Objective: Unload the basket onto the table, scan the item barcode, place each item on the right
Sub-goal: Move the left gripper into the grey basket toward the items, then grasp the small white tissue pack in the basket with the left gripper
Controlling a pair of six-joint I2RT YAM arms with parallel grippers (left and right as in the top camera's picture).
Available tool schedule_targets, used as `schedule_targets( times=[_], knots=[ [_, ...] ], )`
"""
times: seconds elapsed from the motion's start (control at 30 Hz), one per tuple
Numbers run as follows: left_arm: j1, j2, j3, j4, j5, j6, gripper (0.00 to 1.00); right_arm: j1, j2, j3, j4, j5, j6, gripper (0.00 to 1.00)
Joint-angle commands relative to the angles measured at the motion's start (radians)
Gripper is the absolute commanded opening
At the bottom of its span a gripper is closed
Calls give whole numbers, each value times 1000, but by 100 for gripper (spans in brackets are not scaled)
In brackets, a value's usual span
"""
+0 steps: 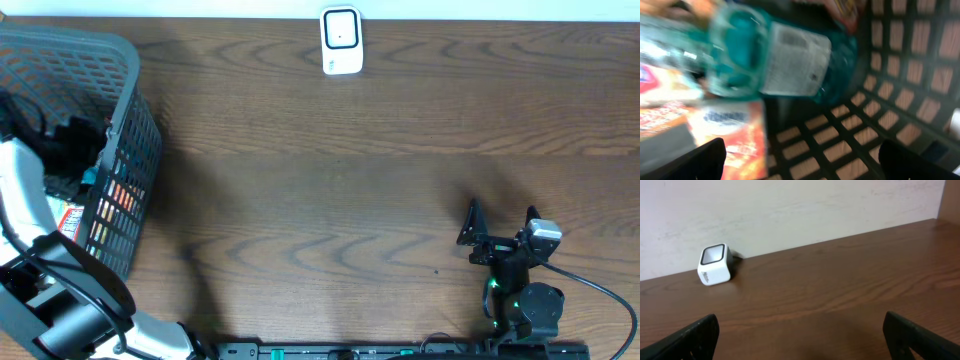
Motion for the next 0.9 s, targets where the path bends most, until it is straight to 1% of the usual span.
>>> schedule_targets(
  times=[0.0,0.1,0.23,0.63,0.83,0.87],
  knots=[
    [-43,0,8,-4,3,29,98,6,-5,-1,-4,-1,10,99],
    [-64,0,7,-22,-76,21,98,6,-5,-1,-4,-1,10,99],
    [-74,0,-6,-21,-128,23,98,6,-5,-1,-4,-1,10,99],
    [-74,62,-26,-23,-169,22,98,6,-5,-1,-4,-1,10,99],
    [-74,101,-27,-41,-219,23,99,6,-5,-1,-4,-1,10,99],
    [-74,108,-28,-40,-219,26,95,6,-5,-1,-4,-1,10,99]
  ],
)
